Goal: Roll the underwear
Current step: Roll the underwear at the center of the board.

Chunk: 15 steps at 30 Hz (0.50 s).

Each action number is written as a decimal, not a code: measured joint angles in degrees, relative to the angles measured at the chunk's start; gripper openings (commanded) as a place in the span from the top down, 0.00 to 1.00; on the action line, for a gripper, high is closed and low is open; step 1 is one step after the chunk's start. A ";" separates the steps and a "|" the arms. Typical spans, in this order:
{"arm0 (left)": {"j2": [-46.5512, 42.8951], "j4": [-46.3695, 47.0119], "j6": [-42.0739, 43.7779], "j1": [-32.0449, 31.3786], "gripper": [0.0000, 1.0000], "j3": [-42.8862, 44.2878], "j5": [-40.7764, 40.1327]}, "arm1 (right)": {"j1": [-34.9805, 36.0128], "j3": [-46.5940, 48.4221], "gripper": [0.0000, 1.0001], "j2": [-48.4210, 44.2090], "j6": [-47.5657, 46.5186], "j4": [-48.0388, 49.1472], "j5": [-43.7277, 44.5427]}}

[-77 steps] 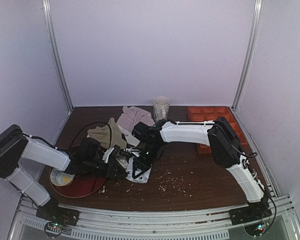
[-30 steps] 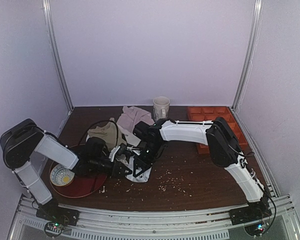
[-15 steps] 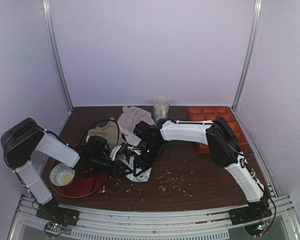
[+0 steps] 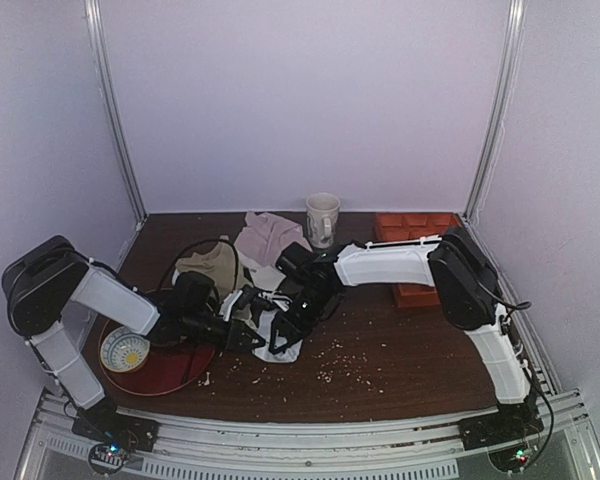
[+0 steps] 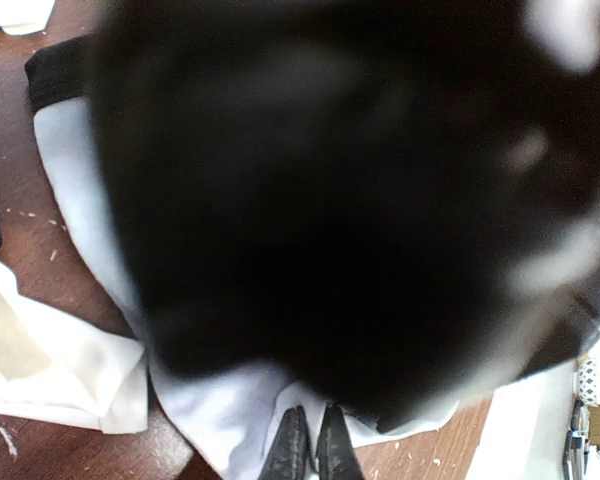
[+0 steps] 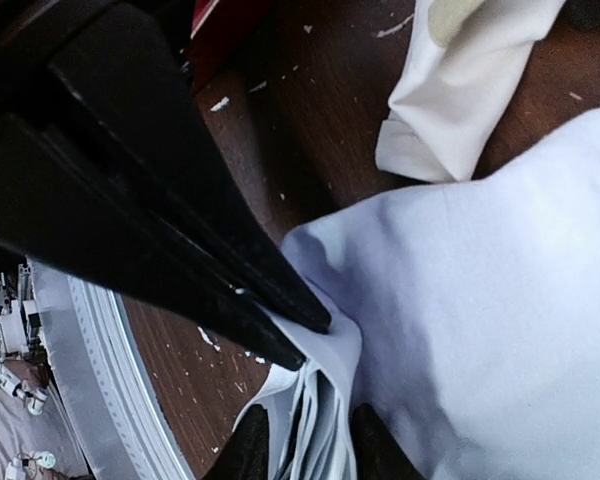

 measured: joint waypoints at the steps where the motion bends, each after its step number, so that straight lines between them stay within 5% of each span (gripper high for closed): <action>1: 0.00 0.02 -0.07 0.00 1.00 0.00 -0.02 | -0.07 -1.31 0.72 -0.87 0.42 1.14 0.15; 15: 0.04 0.28 -0.31 0.00 1.00 -0.09 -0.11 | 0.44 -23.47 0.64 -15.32 10.78 26.91 6.23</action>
